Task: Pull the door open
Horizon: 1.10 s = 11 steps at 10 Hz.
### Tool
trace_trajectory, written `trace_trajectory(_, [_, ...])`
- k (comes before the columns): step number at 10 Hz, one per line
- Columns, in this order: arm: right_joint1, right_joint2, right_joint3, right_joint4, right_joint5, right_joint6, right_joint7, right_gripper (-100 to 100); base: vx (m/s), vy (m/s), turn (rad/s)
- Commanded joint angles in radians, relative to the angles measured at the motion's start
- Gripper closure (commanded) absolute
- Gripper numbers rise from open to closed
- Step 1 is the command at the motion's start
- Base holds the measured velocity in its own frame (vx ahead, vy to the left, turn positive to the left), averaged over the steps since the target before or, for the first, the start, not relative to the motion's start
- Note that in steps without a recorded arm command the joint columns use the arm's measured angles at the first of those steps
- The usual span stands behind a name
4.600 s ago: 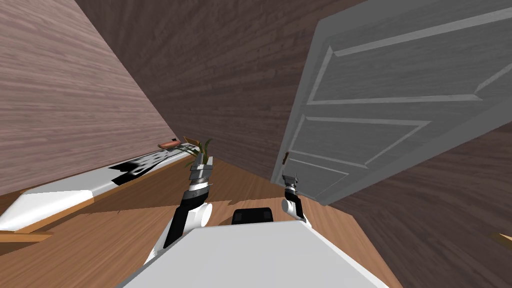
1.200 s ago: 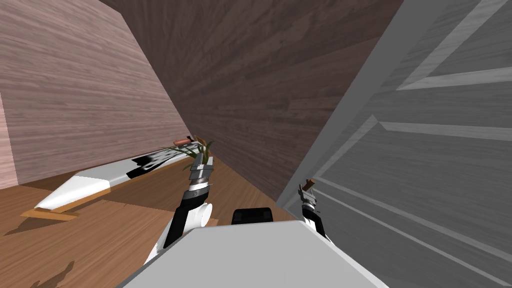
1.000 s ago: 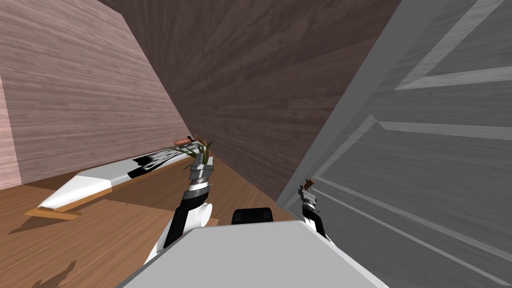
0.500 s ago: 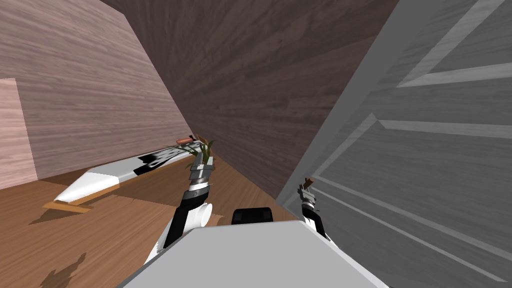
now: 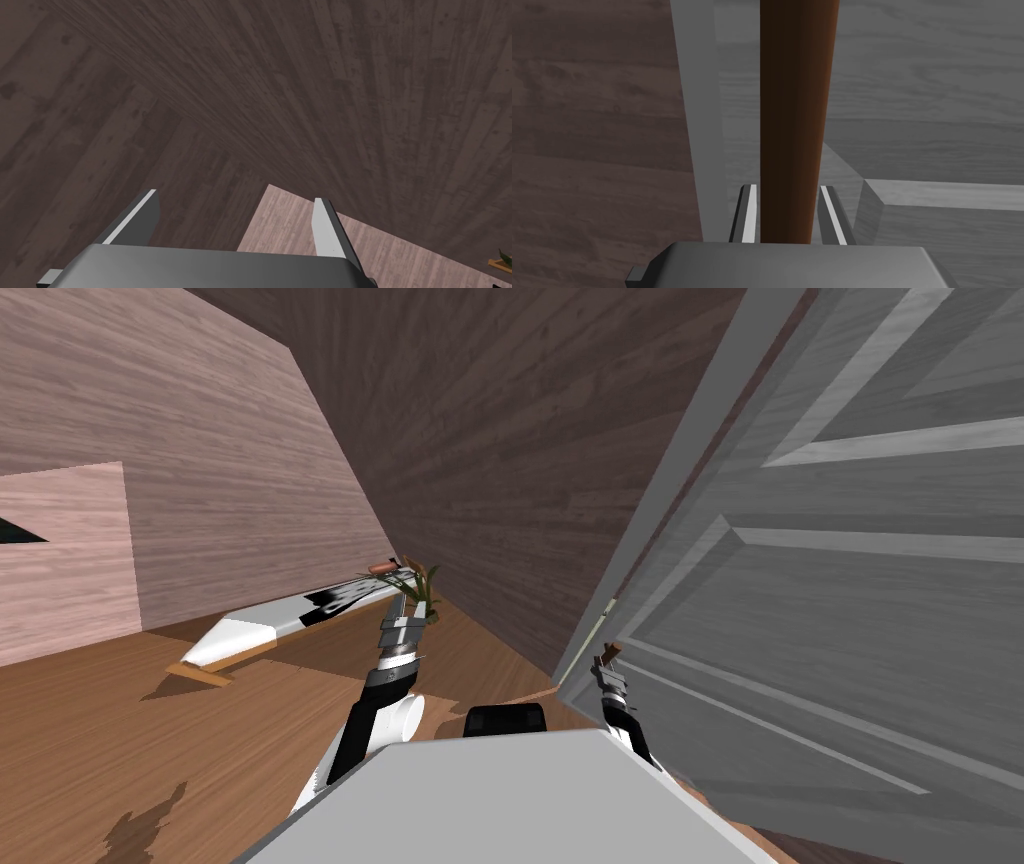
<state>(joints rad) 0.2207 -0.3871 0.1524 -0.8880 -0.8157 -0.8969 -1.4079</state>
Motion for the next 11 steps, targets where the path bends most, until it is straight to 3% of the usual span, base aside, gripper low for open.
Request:
trace_trajectory(1, [0.002,-0.005,0.019,-0.005,0.011,-0.004,-0.012,100,-0.189,-0.004,0.047])
trace_trajectory(4, [0.005,-0.009,0.032,-0.012,0.018,-0.005,-0.018,100,-0.149,0.000,0.041])
trace_trajectory(11, [0.041,-0.049,0.127,-0.056,0.071,-0.030,-0.068,100,-0.203,-0.007,0.055])
